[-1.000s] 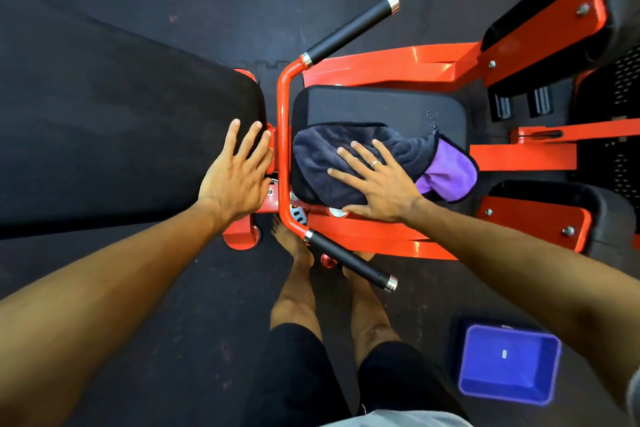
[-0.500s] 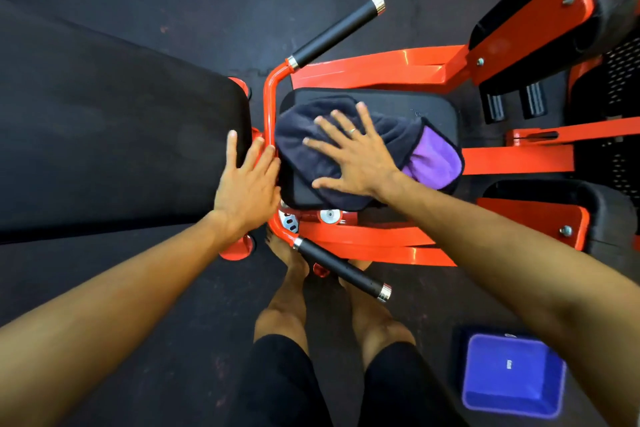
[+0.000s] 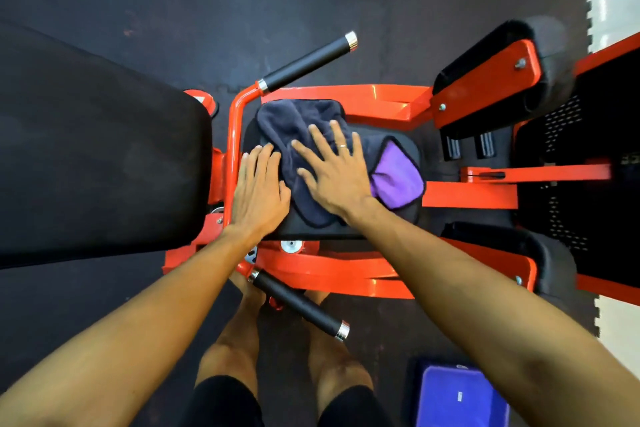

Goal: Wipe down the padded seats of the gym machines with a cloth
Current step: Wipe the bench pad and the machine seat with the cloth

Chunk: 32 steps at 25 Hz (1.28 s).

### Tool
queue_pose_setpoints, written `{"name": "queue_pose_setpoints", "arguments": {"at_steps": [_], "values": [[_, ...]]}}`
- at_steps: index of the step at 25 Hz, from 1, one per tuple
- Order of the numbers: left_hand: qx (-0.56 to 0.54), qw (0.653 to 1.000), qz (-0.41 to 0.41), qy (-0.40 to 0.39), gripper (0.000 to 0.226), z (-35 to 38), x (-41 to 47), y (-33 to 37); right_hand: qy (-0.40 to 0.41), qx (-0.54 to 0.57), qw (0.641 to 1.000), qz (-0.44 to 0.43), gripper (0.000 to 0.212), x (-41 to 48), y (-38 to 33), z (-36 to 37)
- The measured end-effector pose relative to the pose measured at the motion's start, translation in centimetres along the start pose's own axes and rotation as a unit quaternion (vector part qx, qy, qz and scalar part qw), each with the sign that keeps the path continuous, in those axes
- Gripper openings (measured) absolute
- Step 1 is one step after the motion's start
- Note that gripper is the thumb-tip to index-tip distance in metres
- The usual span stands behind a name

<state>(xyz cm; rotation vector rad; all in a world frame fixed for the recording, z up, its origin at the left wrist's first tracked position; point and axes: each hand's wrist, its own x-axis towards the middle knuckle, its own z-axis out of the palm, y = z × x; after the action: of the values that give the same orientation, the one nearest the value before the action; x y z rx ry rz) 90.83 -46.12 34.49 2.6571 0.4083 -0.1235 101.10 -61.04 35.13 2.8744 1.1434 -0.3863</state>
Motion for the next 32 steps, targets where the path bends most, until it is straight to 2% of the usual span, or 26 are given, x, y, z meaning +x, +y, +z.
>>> {"name": "queue_pose_setpoints", "arguments": {"at_steps": [2,7,10,13,17,21,27,30,32], "values": [[-0.009,1.000,-0.007,0.001,0.062,0.1,2.2,0.6,-0.017,0.007,1.000,0.009,0.056,2.6,0.9,-0.6],[-0.017,1.000,-0.008,0.001,0.060,1.0,5.8,2.7,0.043,0.014,0.974,0.220,0.062,-0.3,4.6,-0.7],[0.013,1.000,-0.001,0.022,0.063,2.1,5.9,2.8,0.051,0.021,0.958,0.282,0.064,-2.3,6.3,-1.0],[0.051,0.998,0.005,0.038,0.067,2.8,6.0,2.7,0.044,0.012,0.957,0.288,0.059,0.6,5.2,-1.6],[0.055,0.997,0.007,0.060,0.068,3.3,5.8,2.4,0.003,0.032,0.981,0.194,0.050,7.1,1.0,-2.6],[0.052,0.997,0.002,0.062,0.068,3.2,6.2,2.6,-0.057,0.052,0.986,0.150,0.052,8.4,3.7,-4.1],[0.049,0.997,-0.006,0.054,0.066,2.6,6.1,2.8,-0.019,0.022,0.960,0.277,0.054,4.1,9.9,-3.7],[0.049,0.998,-0.010,0.046,0.068,2.8,6.1,3.2,0.015,0.021,0.952,0.306,0.050,5.2,7.4,-3.1],[0.053,0.998,-0.010,0.043,0.069,2.9,6.2,3.2,0.032,0.042,0.961,0.273,0.045,6.9,3.8,-2.8]]}}
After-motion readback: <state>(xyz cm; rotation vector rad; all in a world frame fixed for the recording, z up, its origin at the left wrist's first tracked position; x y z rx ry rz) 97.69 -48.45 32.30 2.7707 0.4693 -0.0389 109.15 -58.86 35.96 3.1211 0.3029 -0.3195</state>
